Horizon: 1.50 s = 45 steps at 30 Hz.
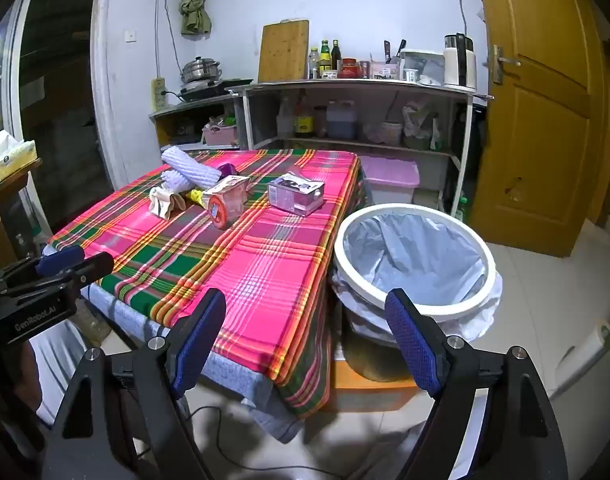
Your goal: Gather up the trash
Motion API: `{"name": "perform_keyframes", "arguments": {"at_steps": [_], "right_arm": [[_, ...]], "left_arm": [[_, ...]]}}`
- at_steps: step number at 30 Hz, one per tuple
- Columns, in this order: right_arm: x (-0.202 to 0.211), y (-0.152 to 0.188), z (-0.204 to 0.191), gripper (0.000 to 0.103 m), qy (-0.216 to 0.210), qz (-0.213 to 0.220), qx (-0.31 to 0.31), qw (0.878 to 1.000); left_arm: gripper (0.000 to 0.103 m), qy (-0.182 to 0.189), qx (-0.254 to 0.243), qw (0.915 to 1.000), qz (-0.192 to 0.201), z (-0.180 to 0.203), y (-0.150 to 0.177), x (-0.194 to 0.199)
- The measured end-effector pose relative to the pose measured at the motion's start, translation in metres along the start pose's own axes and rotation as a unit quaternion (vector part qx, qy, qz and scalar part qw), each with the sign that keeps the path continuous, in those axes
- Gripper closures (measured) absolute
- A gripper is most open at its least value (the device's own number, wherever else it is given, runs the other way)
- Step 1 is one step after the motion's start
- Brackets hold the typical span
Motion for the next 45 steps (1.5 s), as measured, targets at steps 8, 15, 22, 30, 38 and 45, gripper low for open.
{"name": "perform_keyframes", "arguments": {"at_steps": [8,15,22,30,38,45], "right_arm": [[0.002,-0.002,-0.001,0.021,-0.001,0.007,0.0,1.0],[0.004,-0.002,-0.001,0.021,-0.002,0.011,0.0,1.0],[0.004,-0.002,-0.001,0.021,-0.002,0.012,0.001,1.0],[0.007,-0.004,0.0,0.021,-0.001,0.012,0.0,1.0],[0.008,-0.003,-0.001,0.021,-0.001,0.012,0.001,1.0],[0.008,-0.003,-0.001,0.021,0.0,0.013,0.001,1.0]], "left_arm": [[0.045,-0.002,-0.002,1.0,-0.003,0.002,-0.001,0.0],[0.045,0.001,-0.006,1.0,-0.004,0.004,-0.001,-0.002],[0.045,0.001,-0.005,1.0,-0.004,0.007,-0.003,-0.004],[0.045,0.003,-0.005,1.0,-0.003,0.004,0.0,-0.001],[0.045,0.003,-0.005,1.0,-0.001,0.007,-0.003,0.003],[0.045,0.004,-0.005,1.0,0.001,0.006,-0.003,0.004]]}}
Point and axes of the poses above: each gripper's, at about its wrist camera, not at the fingertips, and x roughly against the way its jaws point, z to its right, y to its underside, the point moved 7 cm from there along -x, roughly the way its jaws point, and after that the axes turned 6 degrees about -z, right-handed, at the moved point
